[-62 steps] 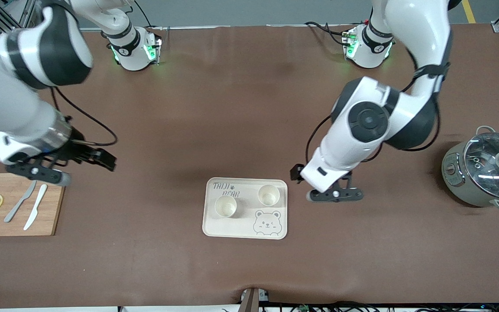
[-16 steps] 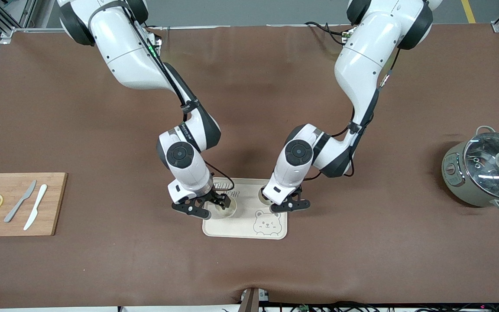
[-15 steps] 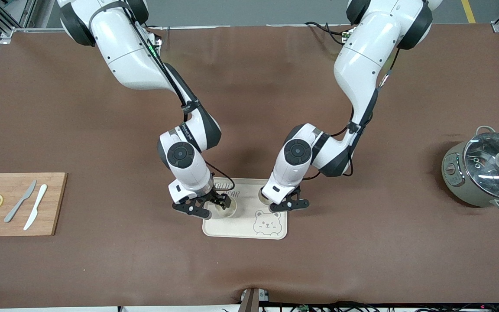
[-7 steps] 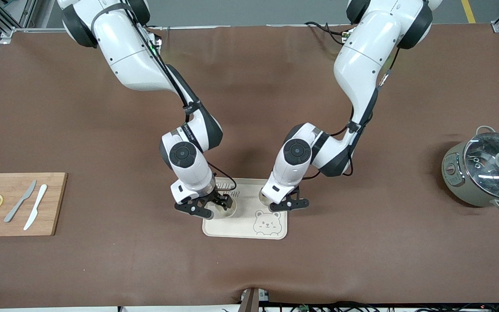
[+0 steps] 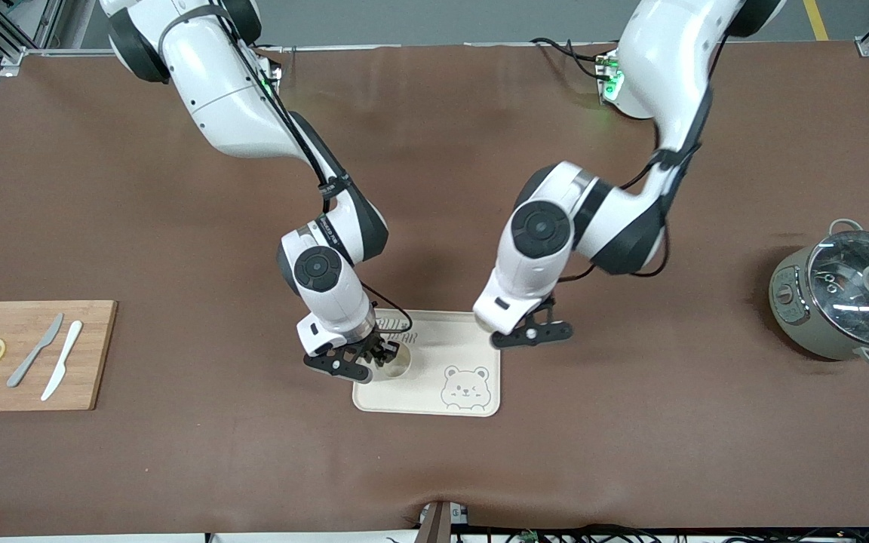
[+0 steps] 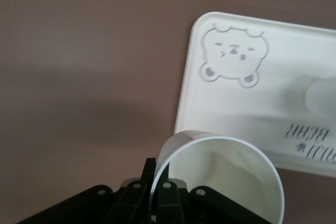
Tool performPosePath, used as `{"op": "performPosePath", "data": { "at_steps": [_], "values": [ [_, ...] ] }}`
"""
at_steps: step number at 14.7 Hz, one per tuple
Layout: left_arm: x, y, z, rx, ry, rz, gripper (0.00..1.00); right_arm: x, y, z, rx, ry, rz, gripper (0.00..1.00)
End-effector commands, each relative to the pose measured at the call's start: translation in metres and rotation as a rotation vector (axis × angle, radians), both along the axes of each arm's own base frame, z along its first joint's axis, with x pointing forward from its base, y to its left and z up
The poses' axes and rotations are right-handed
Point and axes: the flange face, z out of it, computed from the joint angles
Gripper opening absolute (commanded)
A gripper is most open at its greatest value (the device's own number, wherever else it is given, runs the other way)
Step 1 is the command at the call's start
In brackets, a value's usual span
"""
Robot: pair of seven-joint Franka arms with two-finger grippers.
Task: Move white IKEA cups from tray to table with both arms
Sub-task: 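Lift the cup with the left gripper and carry it toward the pot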
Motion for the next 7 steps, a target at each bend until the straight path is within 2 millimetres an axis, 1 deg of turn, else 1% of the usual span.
{"op": "performPosePath", "data": {
  "at_steps": [1,2,3,5,7],
  "values": [
    [-0.004,0.052,0.041,0.014,0.06,-0.034,0.0,0.003,0.003,0.0,-0.004,-0.007,-0.005,0.03],
    [-0.004,0.071,0.051,0.015,0.063,-0.045,0.0,0.003,0.003,0.0,-0.004,-0.007,-0.005,0.0],
    [-0.008,0.085,0.058,0.009,0.071,-0.061,0.0,0.004,0.003,0.0,-0.003,-0.008,-0.005,0.0],
    [-0.013,0.127,0.069,-0.005,0.072,-0.076,0.0,0.003,0.003,0.0,-0.004,-0.007,-0.005,0.0],
    [-0.026,0.164,0.072,-0.017,0.032,-0.091,0.0,0.004,0.003,0.0,-0.002,-0.006,-0.007,0.0]
  ]
}}
